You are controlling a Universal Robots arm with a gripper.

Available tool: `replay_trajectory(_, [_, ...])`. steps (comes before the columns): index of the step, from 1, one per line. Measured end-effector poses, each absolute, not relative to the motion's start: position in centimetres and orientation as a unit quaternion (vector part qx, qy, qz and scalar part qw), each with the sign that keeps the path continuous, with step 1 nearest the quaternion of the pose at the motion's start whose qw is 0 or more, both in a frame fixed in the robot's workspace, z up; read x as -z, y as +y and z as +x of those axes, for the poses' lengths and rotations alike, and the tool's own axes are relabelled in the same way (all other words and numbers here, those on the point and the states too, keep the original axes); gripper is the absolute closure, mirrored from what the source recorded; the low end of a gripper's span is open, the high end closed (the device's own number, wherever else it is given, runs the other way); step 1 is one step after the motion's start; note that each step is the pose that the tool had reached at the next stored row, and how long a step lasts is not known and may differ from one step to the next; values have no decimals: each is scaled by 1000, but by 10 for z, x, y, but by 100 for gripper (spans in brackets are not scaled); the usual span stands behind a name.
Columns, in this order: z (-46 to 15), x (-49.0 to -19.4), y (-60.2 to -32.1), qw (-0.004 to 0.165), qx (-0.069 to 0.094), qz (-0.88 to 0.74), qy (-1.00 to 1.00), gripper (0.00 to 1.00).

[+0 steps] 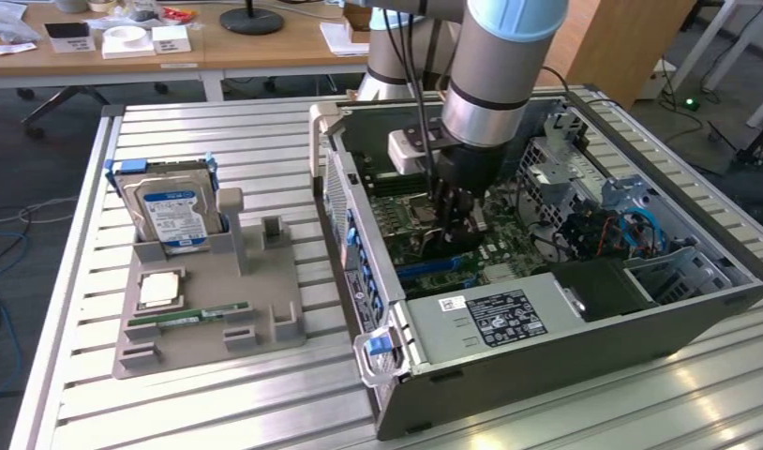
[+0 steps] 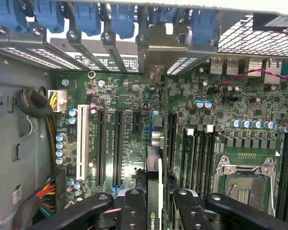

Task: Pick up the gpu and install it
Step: 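Insert the gpu into the slot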

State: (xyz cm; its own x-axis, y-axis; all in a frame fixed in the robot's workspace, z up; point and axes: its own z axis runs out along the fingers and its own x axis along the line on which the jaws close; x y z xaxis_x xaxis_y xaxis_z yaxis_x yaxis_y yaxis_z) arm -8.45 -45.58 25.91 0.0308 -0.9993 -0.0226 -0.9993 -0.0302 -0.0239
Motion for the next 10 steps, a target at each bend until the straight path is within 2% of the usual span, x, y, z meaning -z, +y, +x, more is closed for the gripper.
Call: replay_trajectory(10, [-88, -259, -455, 16, 0, -718, 696, 74])
